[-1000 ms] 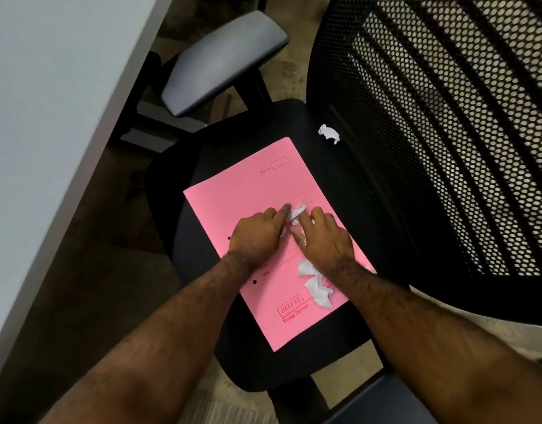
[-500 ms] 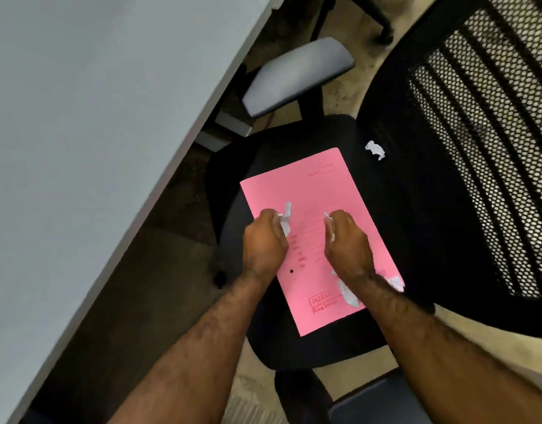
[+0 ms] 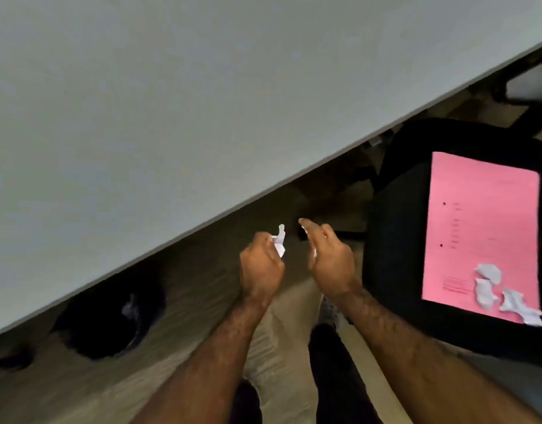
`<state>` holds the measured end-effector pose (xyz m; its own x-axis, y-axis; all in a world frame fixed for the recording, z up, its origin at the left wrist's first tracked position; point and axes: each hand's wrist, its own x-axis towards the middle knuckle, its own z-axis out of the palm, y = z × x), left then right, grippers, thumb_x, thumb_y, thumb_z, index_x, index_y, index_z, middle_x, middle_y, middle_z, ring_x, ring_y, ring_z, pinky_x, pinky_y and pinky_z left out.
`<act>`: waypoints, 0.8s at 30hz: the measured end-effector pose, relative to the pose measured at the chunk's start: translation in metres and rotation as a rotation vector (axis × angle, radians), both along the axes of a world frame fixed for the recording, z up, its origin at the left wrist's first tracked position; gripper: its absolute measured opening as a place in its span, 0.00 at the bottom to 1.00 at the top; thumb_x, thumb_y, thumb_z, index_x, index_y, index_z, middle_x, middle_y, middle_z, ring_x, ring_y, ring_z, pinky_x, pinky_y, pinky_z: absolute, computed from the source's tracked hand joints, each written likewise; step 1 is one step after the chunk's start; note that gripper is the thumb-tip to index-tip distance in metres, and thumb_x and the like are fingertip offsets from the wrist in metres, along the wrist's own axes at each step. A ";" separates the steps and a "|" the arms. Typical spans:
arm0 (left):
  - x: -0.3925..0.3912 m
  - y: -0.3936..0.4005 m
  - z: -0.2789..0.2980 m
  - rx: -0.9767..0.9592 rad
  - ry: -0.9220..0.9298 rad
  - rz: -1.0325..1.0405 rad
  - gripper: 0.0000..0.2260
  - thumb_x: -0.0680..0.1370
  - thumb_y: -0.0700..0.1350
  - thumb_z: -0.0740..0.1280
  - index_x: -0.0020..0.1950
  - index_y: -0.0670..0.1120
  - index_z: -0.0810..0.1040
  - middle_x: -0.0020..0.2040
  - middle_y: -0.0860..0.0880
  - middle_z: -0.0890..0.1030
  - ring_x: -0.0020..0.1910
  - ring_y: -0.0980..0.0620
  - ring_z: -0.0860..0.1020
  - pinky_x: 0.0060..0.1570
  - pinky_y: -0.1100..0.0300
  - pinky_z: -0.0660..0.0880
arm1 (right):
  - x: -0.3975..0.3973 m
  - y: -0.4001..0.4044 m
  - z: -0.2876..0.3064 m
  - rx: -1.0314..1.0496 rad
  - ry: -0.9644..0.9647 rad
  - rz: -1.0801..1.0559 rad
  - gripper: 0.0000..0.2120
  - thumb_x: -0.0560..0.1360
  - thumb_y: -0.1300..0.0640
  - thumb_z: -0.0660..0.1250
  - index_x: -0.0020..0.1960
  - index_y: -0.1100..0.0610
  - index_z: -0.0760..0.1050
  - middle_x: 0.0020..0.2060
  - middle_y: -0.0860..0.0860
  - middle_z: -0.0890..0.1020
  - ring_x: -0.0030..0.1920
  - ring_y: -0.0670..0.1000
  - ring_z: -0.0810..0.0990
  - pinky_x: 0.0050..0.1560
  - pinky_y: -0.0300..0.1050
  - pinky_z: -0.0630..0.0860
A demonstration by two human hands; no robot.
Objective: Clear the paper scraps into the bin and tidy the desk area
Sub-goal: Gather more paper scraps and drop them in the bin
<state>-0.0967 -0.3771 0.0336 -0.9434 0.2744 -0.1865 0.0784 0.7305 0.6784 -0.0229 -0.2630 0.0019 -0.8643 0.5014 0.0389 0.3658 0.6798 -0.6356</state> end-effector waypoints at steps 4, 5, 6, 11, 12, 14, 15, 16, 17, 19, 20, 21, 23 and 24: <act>-0.024 -0.116 -0.009 0.008 0.059 0.171 0.09 0.78 0.41 0.62 0.49 0.37 0.79 0.43 0.38 0.84 0.41 0.39 0.81 0.38 0.60 0.69 | -0.043 -0.107 -0.006 -0.029 0.021 0.167 0.12 0.76 0.60 0.60 0.57 0.50 0.74 0.45 0.56 0.79 0.31 0.60 0.80 0.27 0.51 0.79; -0.028 -0.144 -0.013 0.008 0.068 0.217 0.10 0.78 0.42 0.62 0.48 0.37 0.79 0.43 0.38 0.84 0.40 0.39 0.81 0.38 0.59 0.70 | -0.052 -0.134 -0.010 -0.028 0.011 0.214 0.07 0.78 0.55 0.60 0.55 0.50 0.73 0.45 0.56 0.78 0.32 0.60 0.80 0.28 0.52 0.79; -0.032 -0.172 -0.018 0.009 0.067 0.272 0.09 0.78 0.42 0.62 0.48 0.37 0.79 0.43 0.39 0.84 0.40 0.40 0.82 0.37 0.60 0.70 | -0.059 -0.160 -0.015 -0.033 0.008 0.257 0.08 0.80 0.49 0.59 0.53 0.50 0.74 0.45 0.55 0.78 0.32 0.59 0.80 0.28 0.50 0.78; -0.039 -0.302 -0.054 -0.017 0.114 0.517 0.10 0.75 0.44 0.59 0.43 0.40 0.78 0.38 0.41 0.83 0.36 0.43 0.79 0.33 0.61 0.66 | -0.088 -0.286 -0.050 -0.106 -0.002 0.406 0.26 0.79 0.36 0.51 0.41 0.56 0.74 0.37 0.51 0.74 0.32 0.48 0.70 0.33 0.41 0.66; -0.039 -0.325 -0.064 -0.028 0.136 0.559 0.10 0.74 0.45 0.59 0.41 0.41 0.77 0.36 0.42 0.82 0.34 0.43 0.78 0.32 0.60 0.64 | -0.094 -0.308 -0.062 -0.129 -0.013 0.422 0.27 0.79 0.35 0.50 0.40 0.57 0.73 0.35 0.50 0.73 0.32 0.48 0.70 0.34 0.41 0.65; -0.037 -0.369 -0.091 -0.049 0.176 0.633 0.12 0.73 0.46 0.57 0.38 0.42 0.76 0.33 0.42 0.80 0.32 0.42 0.77 0.30 0.58 0.65 | -0.104 -0.346 -0.088 -0.158 -0.041 0.456 0.27 0.80 0.37 0.51 0.38 0.57 0.73 0.32 0.51 0.74 0.33 0.52 0.73 0.35 0.44 0.66; -0.035 -0.389 -0.106 -0.058 0.183 0.667 0.13 0.73 0.47 0.56 0.37 0.41 0.76 0.33 0.41 0.79 0.32 0.42 0.76 0.30 0.55 0.68 | -0.109 -0.364 -0.100 -0.166 -0.052 0.474 0.26 0.80 0.39 0.52 0.36 0.57 0.73 0.31 0.52 0.75 0.33 0.53 0.74 0.35 0.45 0.65; -0.034 -0.408 -0.122 -0.064 0.189 0.694 0.14 0.72 0.47 0.55 0.37 0.40 0.76 0.32 0.41 0.79 0.32 0.41 0.76 0.30 0.53 0.70 | -0.113 -0.382 -0.111 -0.165 -0.053 0.497 0.24 0.80 0.41 0.53 0.34 0.55 0.71 0.29 0.52 0.74 0.32 0.53 0.74 0.35 0.43 0.61; -0.032 -0.425 -0.139 -0.070 0.198 0.718 0.14 0.72 0.47 0.55 0.36 0.40 0.76 0.32 0.41 0.79 0.32 0.41 0.76 0.31 0.52 0.71 | -0.117 -0.399 -0.122 -0.161 -0.051 0.522 0.23 0.80 0.43 0.53 0.32 0.54 0.69 0.28 0.52 0.73 0.30 0.53 0.72 0.34 0.41 0.58; -0.026 -0.451 -0.172 -0.072 0.191 0.755 0.15 0.71 0.46 0.54 0.35 0.40 0.76 0.32 0.41 0.78 0.31 0.42 0.76 0.30 0.52 0.71 | -0.124 -0.432 -0.149 -0.137 -0.072 0.558 0.25 0.80 0.44 0.52 0.32 0.56 0.72 0.27 0.54 0.75 0.28 0.55 0.74 0.34 0.40 0.58; -0.025 -0.460 -0.184 -0.069 0.184 0.764 0.15 0.72 0.46 0.54 0.35 0.39 0.76 0.32 0.41 0.78 0.30 0.43 0.74 0.30 0.53 0.71 | -0.129 -0.446 -0.162 -0.119 -0.100 0.572 0.27 0.80 0.42 0.50 0.34 0.58 0.76 0.29 0.56 0.78 0.29 0.56 0.76 0.34 0.41 0.61; -0.025 -0.467 -0.195 -0.074 0.178 0.771 0.16 0.72 0.47 0.53 0.35 0.39 0.75 0.31 0.41 0.77 0.29 0.45 0.73 0.29 0.56 0.69 | -0.134 -0.460 -0.173 -0.096 -0.128 0.587 0.30 0.79 0.41 0.48 0.37 0.60 0.78 0.31 0.57 0.80 0.31 0.57 0.78 0.33 0.41 0.63; -0.032 -0.484 -0.217 -0.120 0.203 0.783 0.18 0.74 0.48 0.54 0.35 0.38 0.76 0.31 0.40 0.77 0.28 0.43 0.74 0.30 0.59 0.67 | -0.145 -0.486 -0.196 -0.045 -0.124 0.635 0.32 0.79 0.39 0.47 0.41 0.60 0.80 0.35 0.59 0.82 0.35 0.59 0.80 0.34 0.45 0.69; -0.040 -0.494 -0.228 -0.148 0.225 0.793 0.18 0.75 0.48 0.55 0.36 0.37 0.77 0.32 0.39 0.78 0.29 0.41 0.76 0.30 0.59 0.67 | -0.153 -0.499 -0.205 -0.056 -0.137 0.663 0.30 0.80 0.39 0.49 0.42 0.60 0.80 0.37 0.59 0.83 0.37 0.60 0.81 0.36 0.46 0.70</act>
